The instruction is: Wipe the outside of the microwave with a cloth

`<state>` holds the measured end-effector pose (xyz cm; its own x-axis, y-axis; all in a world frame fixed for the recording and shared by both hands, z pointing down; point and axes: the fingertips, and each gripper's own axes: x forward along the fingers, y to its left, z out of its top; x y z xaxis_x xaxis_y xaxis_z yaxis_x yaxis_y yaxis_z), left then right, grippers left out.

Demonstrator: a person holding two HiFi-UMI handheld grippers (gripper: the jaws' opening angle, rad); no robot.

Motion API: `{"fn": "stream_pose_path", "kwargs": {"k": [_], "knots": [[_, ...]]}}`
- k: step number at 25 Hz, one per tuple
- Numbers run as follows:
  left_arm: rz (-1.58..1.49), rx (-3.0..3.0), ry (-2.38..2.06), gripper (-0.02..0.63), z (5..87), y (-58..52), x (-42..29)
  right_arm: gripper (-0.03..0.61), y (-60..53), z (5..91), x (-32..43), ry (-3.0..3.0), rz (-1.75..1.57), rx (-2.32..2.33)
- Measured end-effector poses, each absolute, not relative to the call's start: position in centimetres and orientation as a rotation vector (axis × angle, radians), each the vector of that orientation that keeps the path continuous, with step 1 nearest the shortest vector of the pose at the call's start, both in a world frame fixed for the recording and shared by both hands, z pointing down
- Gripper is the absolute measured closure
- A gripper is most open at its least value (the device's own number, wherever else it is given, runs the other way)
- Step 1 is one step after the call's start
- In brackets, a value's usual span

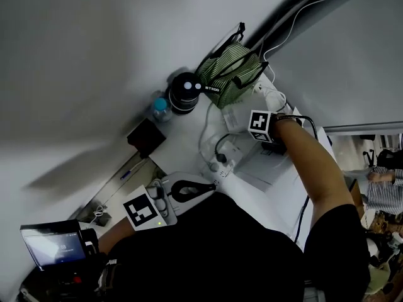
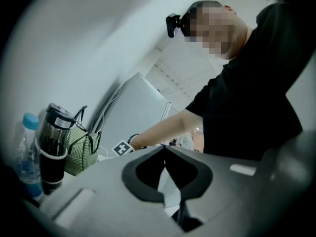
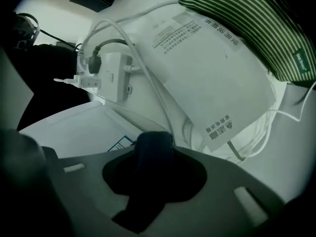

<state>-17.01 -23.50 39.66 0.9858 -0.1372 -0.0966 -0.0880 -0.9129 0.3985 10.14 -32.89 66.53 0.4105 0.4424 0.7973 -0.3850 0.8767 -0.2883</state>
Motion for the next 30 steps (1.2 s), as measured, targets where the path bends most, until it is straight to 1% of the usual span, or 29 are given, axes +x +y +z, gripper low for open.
{"fn": "stream_pose_path", "kwargs": {"k": [3,8,11,13,15,26,30], "knots": [[-0.187,2.729,-0.148,0.609,39.3,-23.6,-16.6,0.485,-33.2,63.1,9.6,-1.075,0.558,-0.082],[-0.202,2.739,-0.153,0.609,38.3,-24.4,-15.9,0.485,-32.2,49.5,7.1,-1.248,0.612,-0.158],[-0.186,2.775,-0.183,0.609,38.3,-25.9,-15.8,0.485,-31.1,45.0,6.7,-1.273,0.571,-0.176],[-0.161,2.802,-0.201,0.609,38.6,-26.7,-15.8,0.485,-30.6,45.8,6.6,-1.263,0.556,-0.171],[-0.144,2.819,-0.218,0.609,38.9,-27.2,-16.0,0.485,-30.0,48.3,6.4,-1.237,0.557,-0.170],[-0.143,2.796,-0.334,0.609,41.5,-27.4,-20.1,0.489,-28.7,65.7,4.6,-1.041,0.474,-0.152],[-0.145,2.795,-0.340,0.609,42.0,-27.2,-20.4,0.488,-28.9,68.0,4.6,-1.048,0.478,-0.103]]}}
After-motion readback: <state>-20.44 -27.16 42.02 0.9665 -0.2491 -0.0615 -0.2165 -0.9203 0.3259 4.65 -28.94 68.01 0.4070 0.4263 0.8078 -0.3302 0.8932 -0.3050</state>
